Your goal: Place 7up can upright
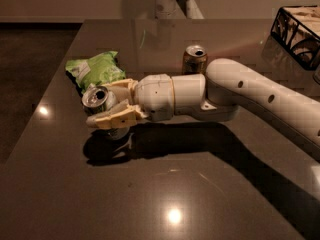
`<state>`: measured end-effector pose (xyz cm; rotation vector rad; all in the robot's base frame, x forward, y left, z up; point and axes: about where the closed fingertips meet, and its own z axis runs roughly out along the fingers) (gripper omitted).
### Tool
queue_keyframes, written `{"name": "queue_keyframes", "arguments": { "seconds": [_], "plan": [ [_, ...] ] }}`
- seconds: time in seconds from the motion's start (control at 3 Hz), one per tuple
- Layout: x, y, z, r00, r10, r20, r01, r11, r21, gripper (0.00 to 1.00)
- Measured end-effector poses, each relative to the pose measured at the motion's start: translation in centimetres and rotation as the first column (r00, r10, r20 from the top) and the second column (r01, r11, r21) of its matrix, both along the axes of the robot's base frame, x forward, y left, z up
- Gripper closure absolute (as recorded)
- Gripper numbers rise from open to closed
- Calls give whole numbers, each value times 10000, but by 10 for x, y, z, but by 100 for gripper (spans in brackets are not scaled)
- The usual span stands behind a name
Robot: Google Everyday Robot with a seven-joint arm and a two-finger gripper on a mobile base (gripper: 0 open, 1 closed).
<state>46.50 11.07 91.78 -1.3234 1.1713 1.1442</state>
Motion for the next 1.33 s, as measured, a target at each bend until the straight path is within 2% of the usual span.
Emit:
{"name": "queue_keyframes", "arguments": {
  "seconds": [0.33,1.0,1.33],
  "plan": [
    [1,-6,-11,9985,-238,-493,249,9994,232,58],
    [-2,-2,-9,9989,-141,-443,150,9997,217,12],
    [-3,0,-8,9990,-101,-429,110,9997,214,0]
  ]
}}
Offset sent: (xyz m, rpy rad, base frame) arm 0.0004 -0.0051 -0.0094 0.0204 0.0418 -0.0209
